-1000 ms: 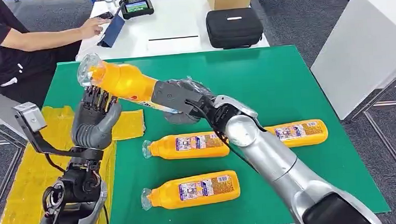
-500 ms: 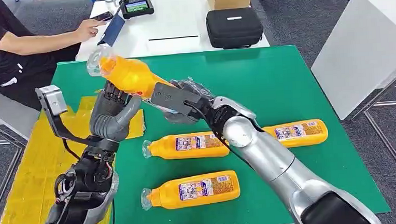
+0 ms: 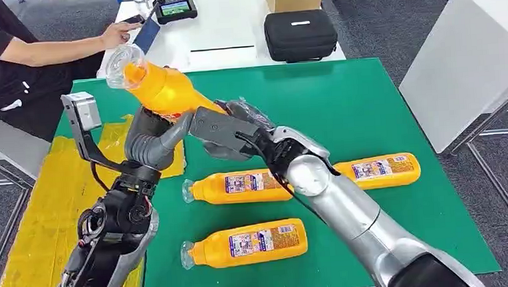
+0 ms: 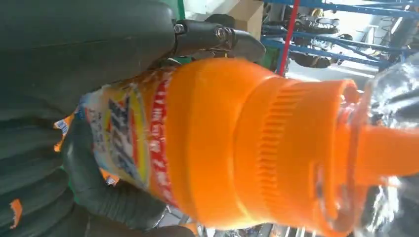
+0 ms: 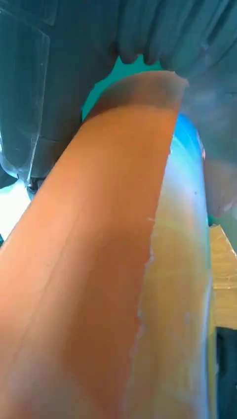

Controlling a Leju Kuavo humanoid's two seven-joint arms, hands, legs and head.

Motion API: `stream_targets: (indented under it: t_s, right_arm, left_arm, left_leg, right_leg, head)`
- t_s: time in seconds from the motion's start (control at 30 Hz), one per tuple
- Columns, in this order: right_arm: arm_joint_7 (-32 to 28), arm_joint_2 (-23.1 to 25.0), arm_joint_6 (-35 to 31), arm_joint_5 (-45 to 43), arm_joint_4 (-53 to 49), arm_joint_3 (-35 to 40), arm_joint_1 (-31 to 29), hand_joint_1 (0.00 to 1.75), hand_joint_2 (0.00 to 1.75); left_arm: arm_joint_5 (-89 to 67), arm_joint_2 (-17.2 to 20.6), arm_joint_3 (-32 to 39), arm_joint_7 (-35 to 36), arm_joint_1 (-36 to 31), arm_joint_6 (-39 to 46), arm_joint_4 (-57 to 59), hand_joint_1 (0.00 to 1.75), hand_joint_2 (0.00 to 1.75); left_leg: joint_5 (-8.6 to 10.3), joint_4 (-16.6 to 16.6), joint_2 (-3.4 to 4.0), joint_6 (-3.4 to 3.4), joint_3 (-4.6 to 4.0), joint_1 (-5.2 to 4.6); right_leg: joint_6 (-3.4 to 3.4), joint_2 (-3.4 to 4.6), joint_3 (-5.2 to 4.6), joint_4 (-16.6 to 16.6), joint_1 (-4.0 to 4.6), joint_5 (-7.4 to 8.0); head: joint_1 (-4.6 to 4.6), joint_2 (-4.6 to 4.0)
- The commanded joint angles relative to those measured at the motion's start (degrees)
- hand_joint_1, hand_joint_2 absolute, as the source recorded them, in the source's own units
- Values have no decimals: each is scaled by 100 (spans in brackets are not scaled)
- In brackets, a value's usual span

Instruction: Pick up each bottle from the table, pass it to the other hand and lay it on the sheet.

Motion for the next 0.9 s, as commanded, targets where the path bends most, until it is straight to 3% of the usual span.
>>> stream_targets:
  t_s: [0.03,0.07,0.1,0.23,0.43,0.73,0.77,0.8,0.9]
  right_arm:
    - [56,-10,54,76,-209,701,-53,157,175]
    - [36,-29,80,199,-275,795,-17,152,175]
    - [31,-18,95,281,-358,820,83,159,175]
    - [68,-35,369,566,-526,1270,453,159,175]
    - [-99,-32,517,1124,-263,1988,496,164,175]
    - [-100,55,514,1120,-182,2003,437,161,175]
    - [-102,68,510,1120,-165,2012,426,161,175]
    - [-106,86,496,1121,-129,2018,401,161,175]
    - [-121,102,440,1073,-29,1966,353,164,175]
  left_arm:
    - [-57,-91,-579,78,-274,-31,295,0,175]
    - [-68,-87,-547,64,-249,-3,280,0,175]
    - [-74,-77,-516,54,-224,11,262,0,175]
    - [-78,-2,-377,-18,-116,84,172,0,175]
    - [-80,-58,-384,-56,-77,112,144,0,175]
    - [126,-111,-415,-65,-97,13,152,0,175]
    - [181,-114,-423,-78,-100,-7,157,70,175]
    - [229,-116,-447,-126,-112,-42,160,175,175]
    - [362,-116,-470,-231,-122,-64,167,175,175]
  left_leg:
    - [-5,0,-1,-10,10,2]
    - [-3,-1,-3,-9,8,3]
    - [-6,1,-3,-13,14,3]
    - [-6,-8,1,-14,22,4]
    - [-5,-4,3,-12,13,6]
    - [-8,0,-5,-16,15,8]
    - [-4,-1,-6,-12,7,6]
    - [-10,1,-8,-18,17,7]
    - [-9,2,-6,-16,12,7]
  right_leg:
    - [-7,4,11,0,1,-6]
    - [-6,1,11,-3,2,-4]
    - [-9,3,18,-1,2,-8]
    - [-11,7,25,-10,4,-6]
    - [-9,7,17,-6,5,-5]
    - [-13,1,20,-3,6,-10]
    - [-10,-1,12,-3,4,-7]
    - [-14,-1,24,-2,5,-14]
    - [-13,0,18,0,6,-12]
  head:
    - [0,0]
    - [0,0]
    - [2,0]
    - [0,0]
    - [-2,0]
    - [-2,0]
    - [0,0]
    - [0,0]
    - [0,0]
